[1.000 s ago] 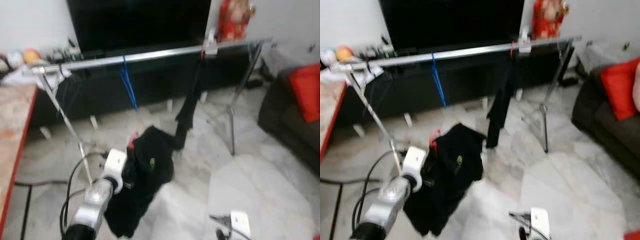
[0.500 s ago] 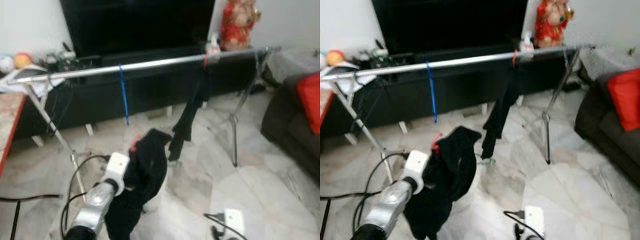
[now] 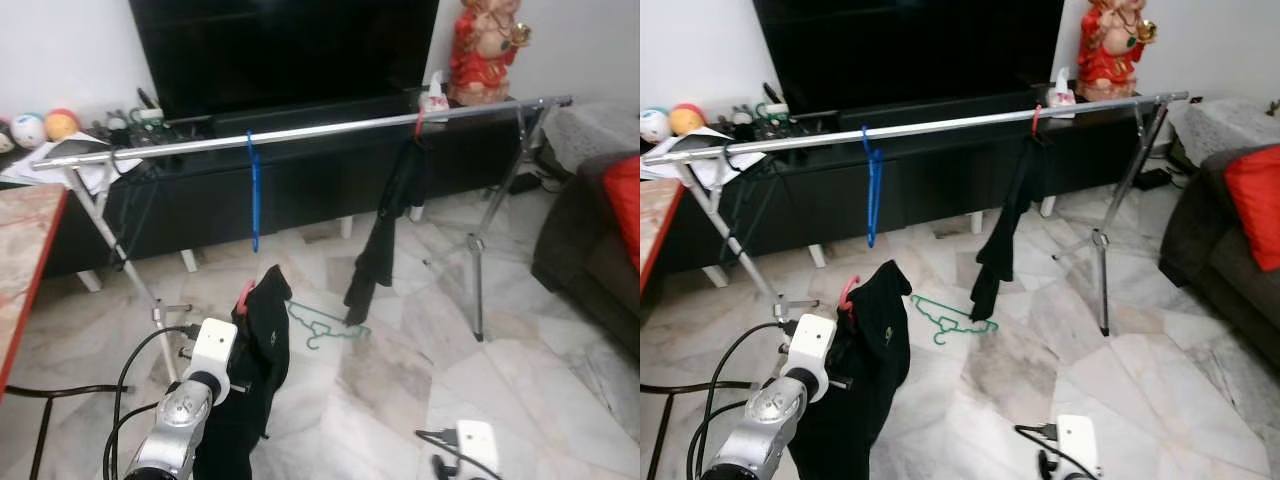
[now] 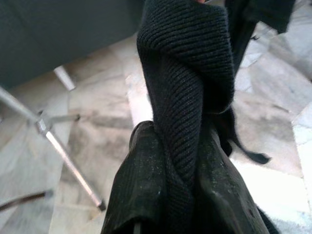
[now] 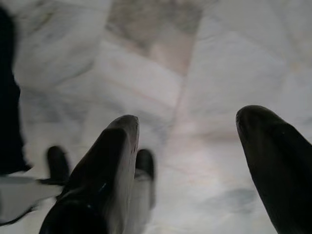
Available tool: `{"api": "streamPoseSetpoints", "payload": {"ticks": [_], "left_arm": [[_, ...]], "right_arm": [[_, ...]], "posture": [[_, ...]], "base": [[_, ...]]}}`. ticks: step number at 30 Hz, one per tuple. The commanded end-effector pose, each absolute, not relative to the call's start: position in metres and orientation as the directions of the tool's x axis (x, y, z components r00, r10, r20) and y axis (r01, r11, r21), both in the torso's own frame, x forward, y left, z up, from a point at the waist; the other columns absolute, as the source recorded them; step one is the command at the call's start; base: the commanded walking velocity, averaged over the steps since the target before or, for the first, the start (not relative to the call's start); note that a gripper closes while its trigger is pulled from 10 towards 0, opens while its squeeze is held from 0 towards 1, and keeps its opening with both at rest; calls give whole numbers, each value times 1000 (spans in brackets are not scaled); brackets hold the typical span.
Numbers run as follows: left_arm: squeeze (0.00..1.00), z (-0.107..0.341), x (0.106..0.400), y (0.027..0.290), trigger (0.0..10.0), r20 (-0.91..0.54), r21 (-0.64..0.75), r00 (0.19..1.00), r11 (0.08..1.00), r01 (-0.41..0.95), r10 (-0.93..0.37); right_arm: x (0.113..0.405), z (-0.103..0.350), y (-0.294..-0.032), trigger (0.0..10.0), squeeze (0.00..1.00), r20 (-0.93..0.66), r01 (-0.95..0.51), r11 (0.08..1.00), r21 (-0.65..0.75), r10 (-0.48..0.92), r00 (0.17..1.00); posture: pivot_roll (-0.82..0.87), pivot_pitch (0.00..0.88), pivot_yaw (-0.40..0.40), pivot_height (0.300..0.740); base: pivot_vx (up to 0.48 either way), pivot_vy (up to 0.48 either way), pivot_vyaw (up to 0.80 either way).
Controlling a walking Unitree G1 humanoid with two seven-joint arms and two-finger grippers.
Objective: Hang hanger
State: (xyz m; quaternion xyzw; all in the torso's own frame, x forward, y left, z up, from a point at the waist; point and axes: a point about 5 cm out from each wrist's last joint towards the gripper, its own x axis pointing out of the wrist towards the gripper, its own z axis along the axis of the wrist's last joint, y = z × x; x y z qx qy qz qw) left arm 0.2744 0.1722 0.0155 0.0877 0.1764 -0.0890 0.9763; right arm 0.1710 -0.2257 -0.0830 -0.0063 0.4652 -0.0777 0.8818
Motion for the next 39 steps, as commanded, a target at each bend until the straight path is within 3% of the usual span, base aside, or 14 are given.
{"api": "streamPoseSetpoints", "payload": {"ticks": [1, 11, 22, 32, 39], "left_arm": [[0, 21, 278, 180, 10000, -328, 149, 939, 975, 163, -107], [0, 21, 278, 199, 10000, -312, 149, 950, 987, 67, -18], [0, 19, 253, 253, 10000, -312, 190, 943, 980, -62, 120], [0, 21, 236, 271, 10000, -286, 203, 939, 970, -133, 189], [0, 12, 220, 257, 10000, -305, 189, 937, 975, -116, 170]], "right_arm": [[179, -79, -227, 10000, 0, -812, 136, 988, -70, -136, 568], [190, -75, -220, 10000, 0, -792, 110, 992, -58, -113, 600], [183, -82, -203, 10000, 0, -818, 112, 993, -41, -98, 567], [163, -90, -208, 10000, 0, -833, 87, 995, -55, -93, 546], [157, -87, -228, 10000, 0, -815, 149, 987, -66, -139, 562]], "posture": [[-57, 0, -3, 740], [-20, 0, -39, 740], [22, 0, -4, 740], [107, 0, -109, 740], [99, 0, -87, 740]], "base": [[0, 0, 0], [0, 0, 0], [0, 0, 0], [0, 0, 0], [0, 0, 0]]}}
